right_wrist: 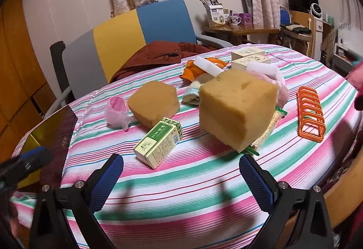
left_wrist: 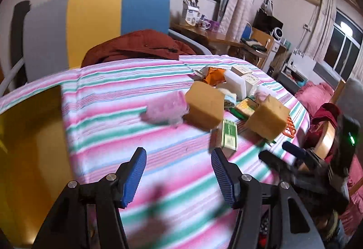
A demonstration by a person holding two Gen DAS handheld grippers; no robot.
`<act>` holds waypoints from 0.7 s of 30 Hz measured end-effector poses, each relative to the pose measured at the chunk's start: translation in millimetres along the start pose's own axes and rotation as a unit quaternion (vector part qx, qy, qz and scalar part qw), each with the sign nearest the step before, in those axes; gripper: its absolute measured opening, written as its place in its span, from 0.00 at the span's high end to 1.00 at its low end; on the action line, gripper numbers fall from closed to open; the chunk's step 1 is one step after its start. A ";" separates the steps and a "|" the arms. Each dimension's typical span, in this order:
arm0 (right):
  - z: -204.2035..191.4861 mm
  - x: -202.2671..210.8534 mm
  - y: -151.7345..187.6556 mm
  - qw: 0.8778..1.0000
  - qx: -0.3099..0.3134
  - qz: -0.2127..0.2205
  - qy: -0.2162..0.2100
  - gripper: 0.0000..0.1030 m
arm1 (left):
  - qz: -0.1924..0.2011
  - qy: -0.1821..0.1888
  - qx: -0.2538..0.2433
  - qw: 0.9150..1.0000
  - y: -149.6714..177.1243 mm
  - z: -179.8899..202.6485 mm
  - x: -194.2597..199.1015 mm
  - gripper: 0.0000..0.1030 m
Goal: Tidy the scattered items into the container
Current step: 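Grasp the pink hair roller with the left tool while the right tool approaches a sponge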
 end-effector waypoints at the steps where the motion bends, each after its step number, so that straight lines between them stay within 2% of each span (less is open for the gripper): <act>1: -0.2 -0.6 0.6 1.000 0.005 0.001 -0.001 0.00 | -0.006 0.003 0.001 1.000 -5.1 1.4 -6.3 0.41; 9: 1.4 -6.4 6.8 1.000 0.020 0.007 -0.018 0.01 | -0.027 -0.011 -0.004 1.000 -40.4 -1.1 -39.4 0.39; 13: -1.3 -9.1 8.4 0.999 0.020 0.013 -0.027 0.03 | -0.058 0.008 0.032 0.998 -54.0 -11.7 -61.1 0.37; 16: -8.1 -11.3 8.4 0.999 0.024 0.016 -0.040 0.04 | -0.070 0.028 0.075 0.994 -63.3 -25.0 -73.3 0.35; 21: -19.6 -16.0 6.1 0.998 0.030 0.018 -0.059 0.04 | -0.083 0.043 0.118 0.989 -68.8 -39.8 -92.8 0.31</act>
Point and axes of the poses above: each gripper's, at about its wrist camera, not at the fingertips, and x roughly against the way its jaws point, z to its right, y to its underside, the point moved 6 cm from there along -x, roughly the way its jaws point, and after that the axes turned 3 degrees about y, right-handed, at the moved point
